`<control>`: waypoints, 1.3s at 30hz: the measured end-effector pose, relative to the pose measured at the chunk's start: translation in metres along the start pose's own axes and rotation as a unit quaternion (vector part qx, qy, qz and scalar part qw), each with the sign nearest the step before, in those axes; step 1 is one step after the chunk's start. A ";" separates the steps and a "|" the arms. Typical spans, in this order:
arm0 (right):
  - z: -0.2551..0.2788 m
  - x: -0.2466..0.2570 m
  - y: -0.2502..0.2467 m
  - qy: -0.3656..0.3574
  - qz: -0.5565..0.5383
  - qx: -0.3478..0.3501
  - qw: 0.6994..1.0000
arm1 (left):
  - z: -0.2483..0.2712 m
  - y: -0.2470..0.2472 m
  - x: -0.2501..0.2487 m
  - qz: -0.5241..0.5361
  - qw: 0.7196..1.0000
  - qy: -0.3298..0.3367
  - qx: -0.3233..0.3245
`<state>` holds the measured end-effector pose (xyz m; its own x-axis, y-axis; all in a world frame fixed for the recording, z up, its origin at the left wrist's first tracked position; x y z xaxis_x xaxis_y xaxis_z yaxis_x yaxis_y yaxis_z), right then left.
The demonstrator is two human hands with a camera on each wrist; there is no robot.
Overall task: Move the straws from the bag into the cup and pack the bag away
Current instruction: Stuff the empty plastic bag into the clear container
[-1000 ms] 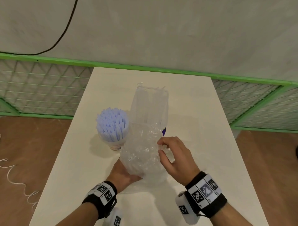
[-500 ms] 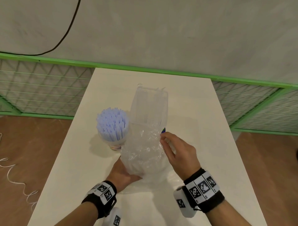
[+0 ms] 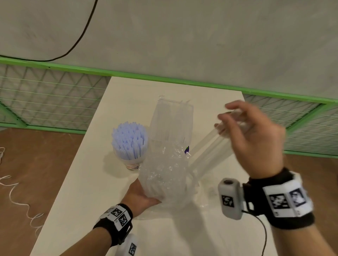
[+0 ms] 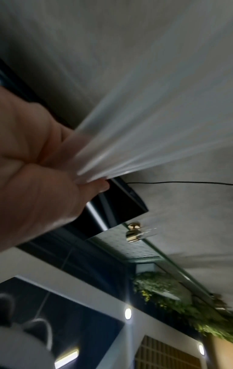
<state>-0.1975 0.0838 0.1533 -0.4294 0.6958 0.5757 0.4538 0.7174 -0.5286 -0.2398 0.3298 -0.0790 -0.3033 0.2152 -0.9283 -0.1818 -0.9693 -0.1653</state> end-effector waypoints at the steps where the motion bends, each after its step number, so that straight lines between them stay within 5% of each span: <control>1: -0.009 0.003 -0.010 0.009 -0.017 -0.009 1.000 | 0.000 0.000 0.000 0.000 1.000 -0.002 -0.001; 7: -0.087 0.003 -0.048 0.026 -0.155 -0.083 0.984 | 0.001 0.000 -0.003 -0.014 1.000 -0.013 0.004; 11: -0.135 -0.004 -0.010 0.009 -0.194 -0.063 0.979 | 0.002 0.000 -0.004 -0.015 1.000 -0.012 0.008; 17: -0.139 -0.053 0.107 0.120 -0.178 0.187 0.959 | 0.003 -0.001 -0.003 -0.009 1.000 -0.017 0.014; 20: -0.124 -0.079 0.132 0.040 -0.009 0.300 0.953 | 0.002 -0.001 -0.001 -0.020 1.000 -0.017 0.015; 22: -0.112 -0.092 0.143 -0.036 0.128 0.376 0.917 | 0.002 0.000 -0.001 -0.020 1.000 -0.006 0.017; 27: -0.091 -0.108 0.157 -0.074 0.187 0.514 0.834 | 0.003 -0.001 -0.001 -0.018 1.000 -0.006 0.017; 39: -0.102 -0.097 0.180 -0.084 0.294 0.455 0.837 | 0.002 0.000 -0.001 -0.013 1.000 -0.011 0.026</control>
<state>0.0060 0.1422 0.0660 -0.4787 0.8780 -0.0056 -0.1240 -0.0740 -0.9895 -0.2414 0.3299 -0.0772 -0.3172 0.2439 -0.9165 -0.2377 -0.9560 -0.1721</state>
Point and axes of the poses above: each hand's wrist, its own z-axis away from the middle knuckle, its own y-axis out of the palm, x = y × z, the point moved 1 cm from there along -z, towards the middle knuckle, and after that the axes turned 5 degrees about z, right-handed, at the moved point
